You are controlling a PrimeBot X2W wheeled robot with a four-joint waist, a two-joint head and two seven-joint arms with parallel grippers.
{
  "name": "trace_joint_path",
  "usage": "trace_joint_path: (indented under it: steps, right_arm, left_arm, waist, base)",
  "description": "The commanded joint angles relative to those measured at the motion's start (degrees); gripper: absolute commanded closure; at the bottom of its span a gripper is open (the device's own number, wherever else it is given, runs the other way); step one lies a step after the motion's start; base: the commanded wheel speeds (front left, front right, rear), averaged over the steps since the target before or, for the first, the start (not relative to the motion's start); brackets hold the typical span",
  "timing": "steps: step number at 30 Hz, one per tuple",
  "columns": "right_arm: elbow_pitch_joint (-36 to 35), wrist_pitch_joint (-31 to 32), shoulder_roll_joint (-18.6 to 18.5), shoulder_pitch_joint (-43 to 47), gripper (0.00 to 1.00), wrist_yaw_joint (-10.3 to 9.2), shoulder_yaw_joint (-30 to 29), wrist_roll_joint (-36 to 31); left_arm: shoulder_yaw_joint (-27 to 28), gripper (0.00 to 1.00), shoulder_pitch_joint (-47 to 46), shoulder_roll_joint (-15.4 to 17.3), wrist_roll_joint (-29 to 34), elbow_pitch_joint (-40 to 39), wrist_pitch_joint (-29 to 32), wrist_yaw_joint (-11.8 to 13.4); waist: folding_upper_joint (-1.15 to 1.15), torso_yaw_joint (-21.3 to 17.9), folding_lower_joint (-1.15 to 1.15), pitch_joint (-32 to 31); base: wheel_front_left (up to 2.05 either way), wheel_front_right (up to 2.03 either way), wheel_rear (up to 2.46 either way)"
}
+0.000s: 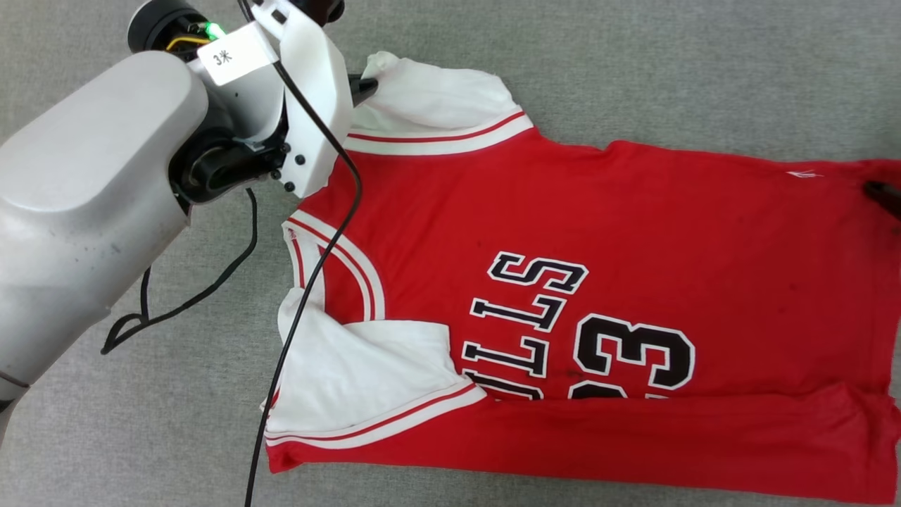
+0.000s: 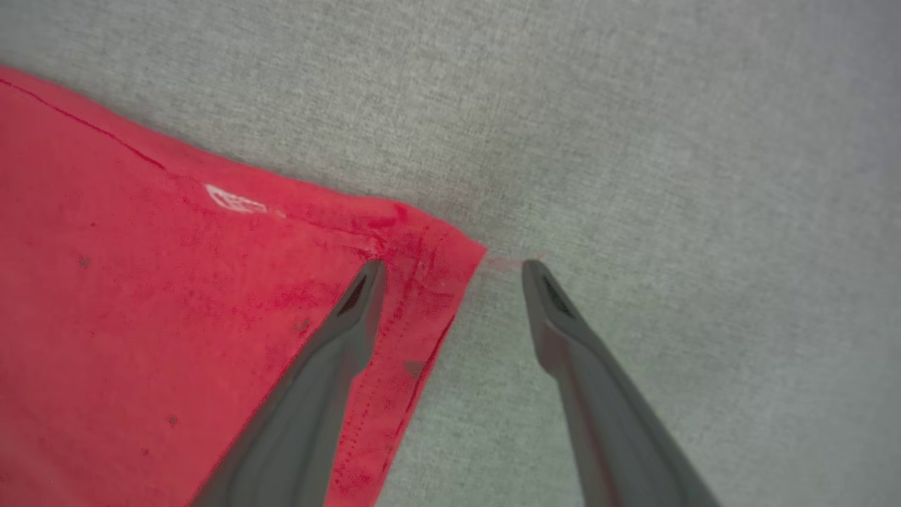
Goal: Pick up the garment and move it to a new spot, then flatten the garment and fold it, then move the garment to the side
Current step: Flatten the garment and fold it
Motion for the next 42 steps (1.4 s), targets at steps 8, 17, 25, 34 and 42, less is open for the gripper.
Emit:
trace_joint_path:
  steps: [8,17,25,34,42]
  right_arm:
    - [6.6,-1.69,2.96,2.0,0.0,0.05,4.95,0.69]
    - [9.04,-10.08,1.35,0.29,1.0,-0.04,6.68,0.93]
    - [8.94,-20.41,0.16,0.99,1.0,-0.05,9.43,3.16]
    - [7.09,-28.92,-2.38,9.29,1.0,-0.05,11.07,6.09]
    - [4.94,-33.7,-2.93,16.98,1.0,-0.05,12.35,7.23]
  left_arm:
    - [-1.62,1.0,-1.86,-0.89,-0.94,0.44,-2.19,-0.03]
    - [-3.01,1.0,-0.69,-1.33,-2.08,2.29,-5.28,-0.03]
    - [-3.81,1.0,3.87,0.58,-4.43,2.35,-9.17,-0.03]
    - [-4.4,1.0,12.32,4.86,-3.96,-1.54,-12.17,-0.03]
    - [-4.59,1.0,21.6,8.62,-4.72,-7.07,-14.35,2.41]
  waist:
    - [0.0,1.96,0.0,1.95]
    - [0.0,1.52,0.0,-0.5]
    - [0.0,0.75,0.0,-7.32]
    - [0.0,1.23,0.0,-14.62]
    - [0.0,0.68,0.0,-18.98]
  base:
    - [0.0,0.0,0.0]
    - [0.0,0.0,0.0]
    - [0.0,0.0,0.0]
    - [0.0,0.0,0.0]
    - [0.0,0.0,0.0]
